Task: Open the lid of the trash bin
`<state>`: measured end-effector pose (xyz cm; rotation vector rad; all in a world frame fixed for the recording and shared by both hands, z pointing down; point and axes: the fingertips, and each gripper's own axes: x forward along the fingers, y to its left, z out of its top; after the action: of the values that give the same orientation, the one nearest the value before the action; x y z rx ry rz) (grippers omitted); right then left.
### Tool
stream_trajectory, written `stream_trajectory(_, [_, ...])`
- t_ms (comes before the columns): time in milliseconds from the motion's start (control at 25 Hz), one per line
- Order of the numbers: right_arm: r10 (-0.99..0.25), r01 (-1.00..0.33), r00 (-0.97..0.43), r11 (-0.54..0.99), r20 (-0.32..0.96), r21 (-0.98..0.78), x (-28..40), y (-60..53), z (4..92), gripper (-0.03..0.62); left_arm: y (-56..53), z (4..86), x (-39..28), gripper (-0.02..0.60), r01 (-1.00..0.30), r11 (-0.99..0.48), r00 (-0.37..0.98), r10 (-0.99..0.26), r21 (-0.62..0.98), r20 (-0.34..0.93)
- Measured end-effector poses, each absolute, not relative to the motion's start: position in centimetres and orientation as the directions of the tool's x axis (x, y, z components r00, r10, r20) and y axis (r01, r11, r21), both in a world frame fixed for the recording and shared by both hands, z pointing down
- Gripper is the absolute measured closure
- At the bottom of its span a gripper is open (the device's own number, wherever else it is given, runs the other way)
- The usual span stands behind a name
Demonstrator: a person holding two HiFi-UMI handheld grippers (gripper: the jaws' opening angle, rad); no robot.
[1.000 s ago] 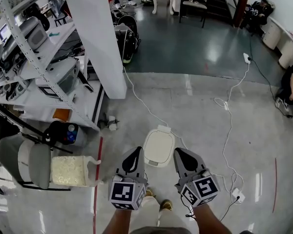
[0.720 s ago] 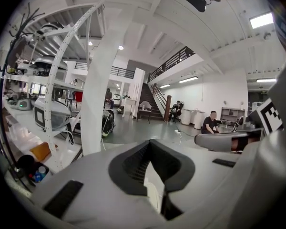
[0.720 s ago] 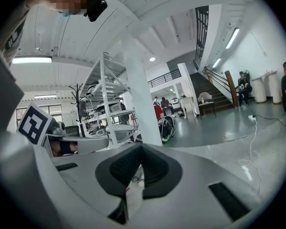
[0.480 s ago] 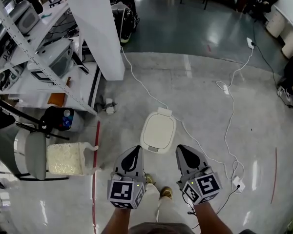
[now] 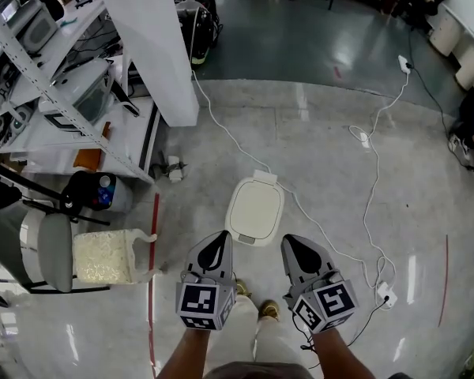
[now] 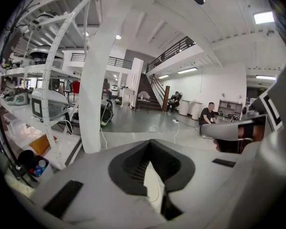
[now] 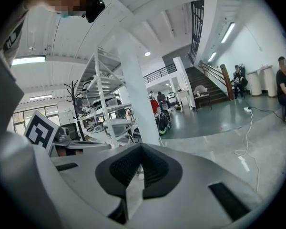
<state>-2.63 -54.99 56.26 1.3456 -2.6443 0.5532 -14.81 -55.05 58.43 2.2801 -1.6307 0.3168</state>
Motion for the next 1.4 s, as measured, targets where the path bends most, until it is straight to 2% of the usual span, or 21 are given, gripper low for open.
stream_trajectory(360, [-0.757,-0.819,-0.573,0.507,0.316,-0.27,-1.6,-55.1,58.6,0.562,-58.3,65.3,-14.7,0.586,-0.939,-0.311,0.344,-0.823,0.148,0.452])
stream_trajectory(600, [-0.748,-0.821,-0.569,0.495,0.34,-0.285,-1.3,-55.1,60.7,0.562,-60.2,73.1,-14.1,0.586,-0.939,-0.293,0.343,-0.754,0.18,0.561])
stream_trajectory(1040, [-0.731,-0.818,-0.572,0.473,0.372,-0.328,-2.1,-56.2,65.6,0.562,-59.3,89.5,-13.8,0.586,-0.934,-0.27,0.342,-0.492,0.233,0.801])
stream_trajectory(1400, [-0.703,-0.819,-0.572,0.458,0.422,-0.347,-1.8,-55.6,69.7,0.562,-56.6,98.6,-13.1,0.586,-0.937,-0.257,0.312,-0.304,0.237,0.9])
